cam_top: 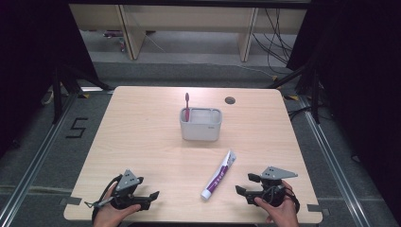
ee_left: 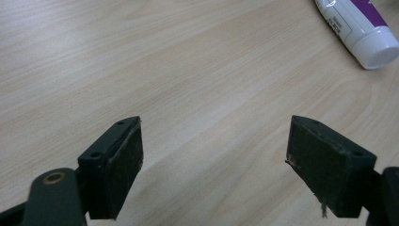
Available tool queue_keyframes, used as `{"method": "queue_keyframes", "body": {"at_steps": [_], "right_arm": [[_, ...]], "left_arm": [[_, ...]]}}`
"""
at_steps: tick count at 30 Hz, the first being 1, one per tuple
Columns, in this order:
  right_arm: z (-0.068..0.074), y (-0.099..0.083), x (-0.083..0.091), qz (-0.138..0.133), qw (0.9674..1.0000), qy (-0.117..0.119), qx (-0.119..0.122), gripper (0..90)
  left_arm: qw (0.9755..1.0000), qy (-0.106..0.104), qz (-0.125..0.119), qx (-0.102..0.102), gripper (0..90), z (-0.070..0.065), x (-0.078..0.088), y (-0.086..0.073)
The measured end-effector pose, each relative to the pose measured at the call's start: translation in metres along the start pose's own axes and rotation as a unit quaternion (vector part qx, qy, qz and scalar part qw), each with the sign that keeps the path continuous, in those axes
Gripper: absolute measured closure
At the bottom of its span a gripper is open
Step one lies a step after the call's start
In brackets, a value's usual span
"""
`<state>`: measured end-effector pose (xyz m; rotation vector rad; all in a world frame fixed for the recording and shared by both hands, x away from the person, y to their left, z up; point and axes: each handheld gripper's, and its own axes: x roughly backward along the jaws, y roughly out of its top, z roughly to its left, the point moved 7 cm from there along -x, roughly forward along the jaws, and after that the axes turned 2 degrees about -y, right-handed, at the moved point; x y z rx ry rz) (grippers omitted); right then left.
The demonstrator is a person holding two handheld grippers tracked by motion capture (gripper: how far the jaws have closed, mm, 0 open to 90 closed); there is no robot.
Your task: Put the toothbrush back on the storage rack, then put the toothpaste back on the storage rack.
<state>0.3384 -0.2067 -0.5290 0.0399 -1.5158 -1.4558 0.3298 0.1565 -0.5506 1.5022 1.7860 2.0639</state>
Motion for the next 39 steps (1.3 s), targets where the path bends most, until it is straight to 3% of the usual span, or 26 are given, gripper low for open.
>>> {"method": "queue_keyframes", "body": {"at_steps": [1, 4, 5, 6, 7, 9, 12, 13, 15, 16, 18, 20, 24, 26, 27, 28, 30, 31, 39], "right_arm": [[-0.002, 0.002, -0.001, -0.007, 0.9997, -0.004, 0.022, 29.1], [0.006, 0.004, -0.002, -0.007, 0.9998, 0.013, 0.01, 31.9], [0.006, 0.006, -0.004, -0.012, 0.9996, 0.014, 0.021, 32.9], [0.011, 0.006, -0.005, -0.011, 0.9996, 0.026, 0.005, 33.9], [0.009, 0.008, -0.006, -0.014, 0.9994, 0.023, 0.021, 34.7], [0.012, 0.009, -0.009, -0.009, 0.9993, 0.03, 0.023, 37.8], [0.022, 0.013, -0.009, -0.01, 0.9991, 0.04, 0.011, 48.1], [0.022, 0.016, -0.011, -0.022, 0.9985, 0.041, 0.03, 52.8], [0.027, 0.02, -0.012, -0.025, 0.9979, 0.046, 0.037, 60.1], [0.031, 0.021, -0.014, -0.021, 0.9979, 0.05, 0.034, 65.0], [0.035, 0.024, -0.017, -0.023, 0.9972, 0.049, 0.053, 70.9], [0.043, 0.026, -0.022, -0.013, 0.9964, 0.062, 0.055, 76.5], [0.053, 0.029, -0.032, -0.002, 0.9944, 0.067, 0.082, 84.0], [0.06, 0.03, -0.037, 0.007, 0.9938, 0.076, 0.081, 85.9], [0.061, 0.031, -0.04, 0.007, 0.9931, 0.076, 0.088, 86.6], [0.062, 0.033, -0.043, 0.007, 0.9928, 0.072, 0.096, 87.2], [0.067, 0.033, -0.049, 0.015, 0.9933, 0.073, 0.088, 88.1], [0.068, 0.034, -0.052, 0.019, 0.9916, 0.078, 0.102, 88.5], [0.079, 0.033, -0.07, 0.048, 0.9892, 0.083, 0.111, 88.9]], "left_arm": [[1.0, 0.0, -0.001, 0.001, 18.8, 0.0, 0.0, 0.0], [1.0, 0.0, -0.002, 0.001, 18.9, 0.0, -0.001, 0.0], [1.0, -0.001, -0.002, 0.001, 18.9, 0.0, -0.001, 0.0], [1.0, 0.0, -0.001, 0.001, 18.9, 0.0, -0.001, 0.0], [1.0, 0.0, -0.001, 0.001, 19.1, 0.0, -0.001, 0.0], [1.0, -0.001, -0.001, 0.001, 19.1, 0.0, -0.001, 0.0], [1.0, -0.002, 0.002, -0.003, 19.2, 0.001, 0.0, 0.0], [1.0, -0.002, 0.0, 0.0, 19.3, 0.001, -0.001, 0.0], [1.0, 0.002, 0.002, -0.002, 19.4, 0.002, -0.001, 0.0], [1.0, 0.003, 0.002, -0.003, 19.5, 0.002, -0.001, 0.0], [1.0, 0.002, 0.001, -0.002, 19.6, 0.001, -0.001, -0.001], [1.0, 0.005, 0.004, -0.005, 19.7, 0.003, 0.0, -0.002], [0.9999, 0.002, -0.011, 0.009, 19.8, 0.001, -0.001, -0.001], [1.0, 0.003, -0.003, -0.001, 19.8, 0.002, 0.001, -0.001], [0.9999, 0.002, -0.01, 0.005, 19.8, 0.001, 0.0, -0.001], [1.0, 0.002, 0.0, -0.004, 19.8, 0.002, 0.002, -0.002], [1.0, 0.002, 0.001, -0.005, 19.9, 0.002, 0.001, -0.002], [1.0, 0.004, 0.0, -0.004, 19.9, 0.002, 0.001, -0.002], [1.0, 0.003, 0.001, -0.004, 20.0, 0.002, 0.001, -0.002]]}}
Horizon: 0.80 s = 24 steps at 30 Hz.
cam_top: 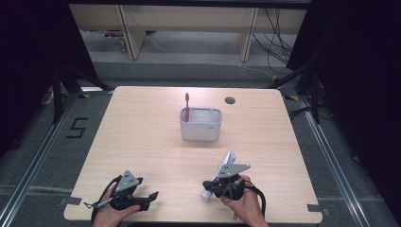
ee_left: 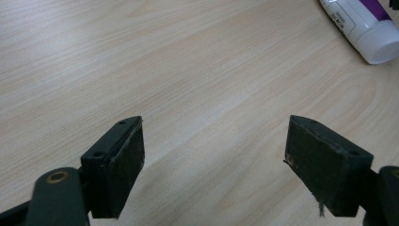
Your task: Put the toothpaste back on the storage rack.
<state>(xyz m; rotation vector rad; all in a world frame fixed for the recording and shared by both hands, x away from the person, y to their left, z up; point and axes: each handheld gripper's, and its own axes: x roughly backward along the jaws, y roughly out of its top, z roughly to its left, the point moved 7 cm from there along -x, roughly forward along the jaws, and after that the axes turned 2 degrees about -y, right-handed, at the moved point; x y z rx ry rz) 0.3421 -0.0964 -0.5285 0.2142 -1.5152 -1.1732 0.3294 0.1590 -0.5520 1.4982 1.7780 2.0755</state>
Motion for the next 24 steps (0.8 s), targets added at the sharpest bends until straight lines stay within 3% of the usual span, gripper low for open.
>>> {"method": "queue_keyframes", "body": {"at_steps": [10, 24], "right_arm": [[0.001, -0.005, -0.012, 0.029, 0.9996, 0.003, -0.001, 89.3], [0.007, -0.02, -0.001, 0.067, 0.9975, 0.019, 0.011, 89.8]], "left_arm": [[1.0, 0.0, -0.001, 0.0, 20.1, 0.0, -0.001, 0.0], [1.0, -0.003, 0.001, -0.003, 20.2, -0.001, 0.0, 0.0]]}}
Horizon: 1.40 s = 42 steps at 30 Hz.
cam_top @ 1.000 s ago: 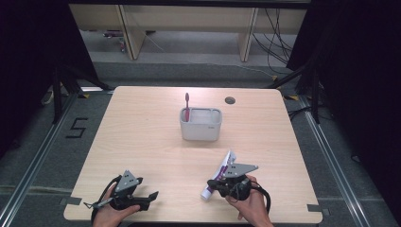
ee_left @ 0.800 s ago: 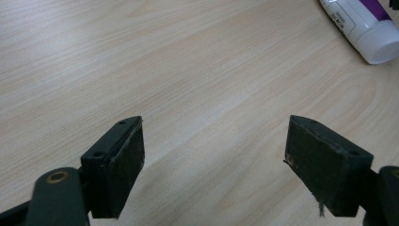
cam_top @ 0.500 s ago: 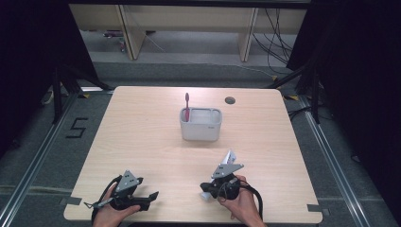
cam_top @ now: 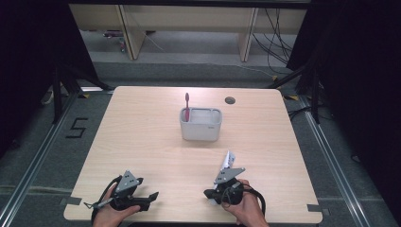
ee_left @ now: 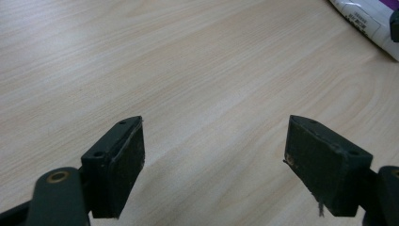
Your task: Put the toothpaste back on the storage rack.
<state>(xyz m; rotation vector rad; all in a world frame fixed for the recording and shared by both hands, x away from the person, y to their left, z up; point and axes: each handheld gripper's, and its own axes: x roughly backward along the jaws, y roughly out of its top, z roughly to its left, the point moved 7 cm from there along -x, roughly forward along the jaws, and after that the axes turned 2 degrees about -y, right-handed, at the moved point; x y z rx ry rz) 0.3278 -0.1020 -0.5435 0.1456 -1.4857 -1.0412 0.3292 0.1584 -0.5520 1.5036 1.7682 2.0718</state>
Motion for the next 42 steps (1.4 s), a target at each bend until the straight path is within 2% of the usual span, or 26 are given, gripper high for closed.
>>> {"method": "queue_keyframes", "body": {"at_steps": [2, 3, 5, 6, 8, 11, 12, 13, 14, 15, 16, 17, 18, 19, 22, 23, 26, 27, 30, 33, 34, 36, 37, 39, 40, 42], "right_arm": [[0.001, -0.003, 0.002, 0.003, 1.0, 0.0, 0.003, 89.8], [0.002, -0.004, 0.004, 0.007, 1.0, 0.0, -0.004, 89.8], [0.001, -0.007, 0.006, 0.008, 0.9999, -0.006, -0.004, 89.8], [0.0, -0.008, 0.007, 0.006, 1.0, 0.0, 0.007, 89.8], [0.0, -0.011, 0.011, 0.012, 0.9999, -0.005, -0.006, 89.8], [-0.001, -0.016, 0.016, 0.015, 0.9999, -0.005, 0.0, 89.8], [-0.002, -0.019, 0.018, 0.019, 0.9997, -0.014, -0.006, 89.8], [-0.002, -0.02, 0.019, 0.019, 0.9998, -0.006, -0.001, 89.8], [-0.003, -0.022, 0.02, 0.019, 0.9997, -0.011, -0.005, 89.8], [-0.004, -0.024, 0.021, 0.021, 0.9998, -0.008, 0.002, 89.8], [-0.005, -0.026, 0.023, 0.024, 0.9995, -0.019, -0.003, 89.8], [-0.005, -0.028, 0.023, 0.027, 0.9996, -0.013, 0.001, 89.8], [-0.005, -0.03, 0.026, 0.035, 0.9991, -0.02, -0.011, 89.7], [-0.005, -0.031, 0.027, 0.031, 0.9994, -0.017, -0.001, 89.7], [-0.006, -0.035, 0.03, 0.031, 0.9992, -0.023, -0.011, 89.7], [-0.008, -0.036, 0.032, 0.035, 0.9992, -0.02, -0.001, 89.7], [-0.011, -0.041, 0.037, 0.036, 0.9988, -0.031, -0.012, 89.7], [-0.012, -0.042, 0.038, 0.032, 0.9989, -0.031, -0.014, 89.7], [-0.013, -0.049, 0.046, 0.044, 0.9982, -0.028, -0.03, 89.6], [-0.02, -0.053, 0.05, 0.032, 0.9983, -0.042, -0.026, 89.6], [-0.021, -0.056, 0.054, 0.041, 0.9975, -0.044, -0.037, 89.6], [-0.025, -0.059, 0.057, 0.033, 0.9975, -0.05, -0.038, 89.6], [-0.026, -0.061, 0.06, 0.04, 0.997, -0.05, -0.043, 89.6], [-0.033, -0.063, 0.062, 0.029, 0.9971, -0.061, -0.036, 89.6], [-0.034, -0.065, 0.065, 0.038, 0.9965, -0.062, -0.042, 89.6], [-0.037, -0.066, 0.068, 0.031, 0.9963, -0.063, -0.051, 89.6]], "left_arm": [[1.0, 0.0, -0.004, 0.006, 20.2, -0.002, -0.001, 0.0], [1.0, 0.001, 0.003, -0.001, 20.2, -0.001, 0.0, -0.001], [1.0, 0.001, 0.0, 0.0, 20.2, -0.001, 0.0, 0.0], [1.0, 0.002, 0.001, 0.0, 20.2, 0.0, 0.0, 0.0], [0.9999, 0.0, -0.008, 0.01, 20.2, -0.002, -0.001, 0.0], [1.0, 0.002, 0.001, 0.0, 20.2, -0.001, 0.0, 0.0], [1.0, 0.0, 0.0, 0.001, 20.2, -0.001, -0.001, 0.0], [1.0, 0.004, 0.003, -0.002, 20.2, 0.0, -0.001, -0.001], [1.0, 0.002, 0.002, -0.001, 20.2, -0.001, -0.001, -0.001], [1.0, 0.003, 0.004, -0.004, 20.2, 0.0, 0.0, -0.001], [1.0, 0.001, 0.0, 0.002, 20.2, -0.001, -0.001, 0.0], [1.0, 0.0, 0.001, 0.002, 20.2, -0.001, -0.001, 0.0], [1.0, 0.001, 0.0, 0.002, 20.2, -0.001, -0.001, -0.001], [1.0, 0.002, 0.002, 0.001, 20.2, -0.001, -0.001, -0.001], [1.0, -0.001, 0.003, 0.003, 20.2, -0.001, -0.001, -0.001], [1.0, -0.001, 0.003, 0.003, 20.2, -0.002, -0.001, -0.001], [1.0, -0.002, 0.004, 0.001, 20.3, -0.002, -0.001, -0.001], [1.0, -0.002, 0.001, 0.002, 20.2, -0.002, -0.002, -0.001], [1.0, -0.001, 0.004, 0.003, 20.2, -0.003, -0.001, -0.002], [1.0, -0.001, 0.003, 0.002, 20.3, -0.002, -0.002, -0.001], [1.0, -0.001, 0.005, 0.001, 20.3, -0.002, -0.001, -0.001], [1.0, -0.002, 0.005, 0.002, 20.3, -0.003, -0.002, -0.002], [1.0, 0.0, 0.004, 0.002, 20.3, -0.002, -0.002, -0.001], [1.0, -0.003, 0.006, 0.0, 20.3, -0.002, -0.002, -0.001], [1.0, -0.001, 0.004, 0.001, 20.3, -0.002, -0.002, -0.002], [1.0, 0.0, 0.005, 0.001, 20.3, -0.002, -0.002, -0.002]]}}
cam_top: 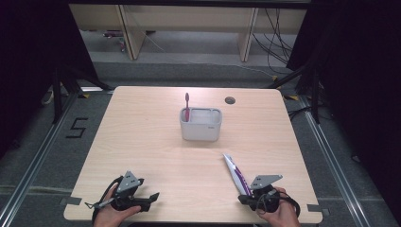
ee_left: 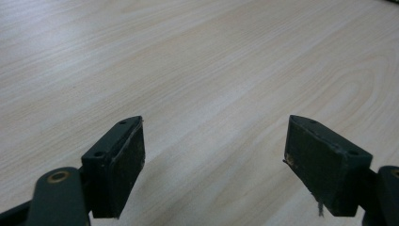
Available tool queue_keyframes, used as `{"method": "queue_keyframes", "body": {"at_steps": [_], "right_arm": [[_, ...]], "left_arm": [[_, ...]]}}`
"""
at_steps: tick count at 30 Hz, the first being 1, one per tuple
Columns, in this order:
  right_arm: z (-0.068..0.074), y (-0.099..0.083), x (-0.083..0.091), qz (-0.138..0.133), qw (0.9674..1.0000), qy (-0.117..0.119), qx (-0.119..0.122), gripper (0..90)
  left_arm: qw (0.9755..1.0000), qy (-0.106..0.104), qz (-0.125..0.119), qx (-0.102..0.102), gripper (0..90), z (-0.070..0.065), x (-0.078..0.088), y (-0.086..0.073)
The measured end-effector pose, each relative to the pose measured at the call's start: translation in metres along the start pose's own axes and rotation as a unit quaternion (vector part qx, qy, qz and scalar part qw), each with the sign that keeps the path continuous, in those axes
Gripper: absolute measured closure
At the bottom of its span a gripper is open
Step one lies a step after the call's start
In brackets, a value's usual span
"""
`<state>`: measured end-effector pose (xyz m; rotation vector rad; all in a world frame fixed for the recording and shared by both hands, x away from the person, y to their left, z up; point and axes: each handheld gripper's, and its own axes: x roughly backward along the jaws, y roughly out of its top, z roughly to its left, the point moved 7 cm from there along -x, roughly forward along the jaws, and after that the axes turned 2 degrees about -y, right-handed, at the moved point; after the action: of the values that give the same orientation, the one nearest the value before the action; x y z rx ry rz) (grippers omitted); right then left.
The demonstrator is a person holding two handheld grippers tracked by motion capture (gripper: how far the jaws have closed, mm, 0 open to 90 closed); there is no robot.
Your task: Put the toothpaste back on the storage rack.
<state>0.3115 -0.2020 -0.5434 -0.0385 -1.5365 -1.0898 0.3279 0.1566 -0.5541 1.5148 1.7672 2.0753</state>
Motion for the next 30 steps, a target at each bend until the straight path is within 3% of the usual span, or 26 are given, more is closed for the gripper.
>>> {"method": "queue_keyframes", "body": {"at_steps": [3, 4, 5, 6, 8, 9, 13, 14, 15, 16, 17, 19, 21, 22, 24, 26, 28, 29, 30], "right_arm": [[-0.008, -0.002, 0.005, 0.002, 1.0, -0.007, -0.002, 89.6], [-0.008, -0.003, 0.007, 0.006, 0.9998, -0.008, -0.018, 89.6], [-0.012, -0.003, 0.006, -0.001, 0.9998, -0.015, -0.013, 89.6], [-0.015, -0.004, 0.007, 0.003, 0.9999, -0.012, -0.002, 89.6], [-0.02, -0.006, 0.009, 0.008, 0.9998, -0.02, -0.005, 89.6], [-0.019, -0.006, 0.009, 0.003, 0.9996, -0.019, -0.019, 89.6], [-0.027, -0.007, 0.012, 0.014, 0.9994, -0.028, -0.017, 89.6], [-0.028, -0.007, 0.011, 0.006, 0.9993, -0.029, -0.021, 89.6], [-0.031, -0.007, 0.01, 0.007, 0.9994, -0.033, -0.007, 89.6], [-0.032, -0.008, 0.013, 0.014, 0.9991, -0.036, -0.016, 89.6], [-0.035, -0.007, 0.011, 0.002, 0.999, -0.044, -0.006, 89.6], [-0.035, -0.009, 0.013, 0.014, 0.999, -0.036, -0.022, 89.6], [-0.037, -0.008, 0.011, 0.013, 0.9989, -0.039, -0.022, 89.6], [-0.04, -0.008, 0.011, 0.009, 0.9988, -0.049, -0.006, 89.6], [-0.038, -0.008, 0.011, 0.015, 0.9988, -0.041, -0.023, 89.6], [-0.041, -0.007, 0.01, 0.011, 0.9989, -0.045, -0.006, 89.3], [-0.039, -0.004, 0.012, 0.009, 0.999, -0.041, -0.016, 88.1], [-0.04, -0.004, 0.015, 0.014, 0.999, -0.042, 0.0, 87.1], [-0.036, -0.001, 0.016, 0.007, 0.9993, -0.035, -0.015, 86.3]], "left_arm": [[1.0, 0.001, -0.002, 0.003, 20.3, 0.0, 0.0, 0.001], [1.0, 0.002, 0.003, -0.002, 20.3, 0.0, 0.0, 0.0], [0.9999, -0.005, -0.012, 0.01, 20.3, -0.003, -0.002, 0.001], [1.0, -0.004, -0.001, 0.002, 20.3, -0.001, 0.0, 0.0], [1.0, 0.001, -0.002, 0.003, 20.3, 0.0, 0.0, 0.001], [1.0, -0.001, 0.0, 0.003, 20.3, -0.001, 0.0, 0.0], [1.0, -0.001, -0.004, 0.005, 20.3, -0.001, -0.001, 0.001], [1.0, -0.001, -0.004, 0.006, 20.3, -0.001, -0.001, 0.001], [1.0, -0.002, -0.003, 0.005, 20.4, -0.002, -0.001, 0.0], [0.9997, -0.005, -0.017, 0.014, 20.4, -0.003, -0.003, 0.002], [0.9999, -0.004, -0.008, 0.01, 20.4, -0.002, -0.001, 0.001], [1.0, -0.001, -0.004, 0.006, 20.3, -0.001, -0.001, 0.001], [0.9999, -0.002, -0.011, 0.011, 20.4, -0.003, -0.002, 0.001], [0.9999, -0.004, -0.008, 0.01, 20.3, -0.002, -0.001, 0.001], [1.0, -0.001, -0.004, 0.005, 20.4, -0.001, -0.001, 0.001], [1.0, -0.002, -0.005, 0.005, 20.4, -0.001, 0.0, 0.001], [1.0, -0.001, -0.005, 0.007, 20.4, 0.0, 0.0, 0.001], [1.0, -0.002, -0.004, 0.007, 20.4, 0.0, -0.001, 0.001], [1.0, -0.002, -0.005, 0.007, 20.4, 0.0, -0.001, 0.001]]}}
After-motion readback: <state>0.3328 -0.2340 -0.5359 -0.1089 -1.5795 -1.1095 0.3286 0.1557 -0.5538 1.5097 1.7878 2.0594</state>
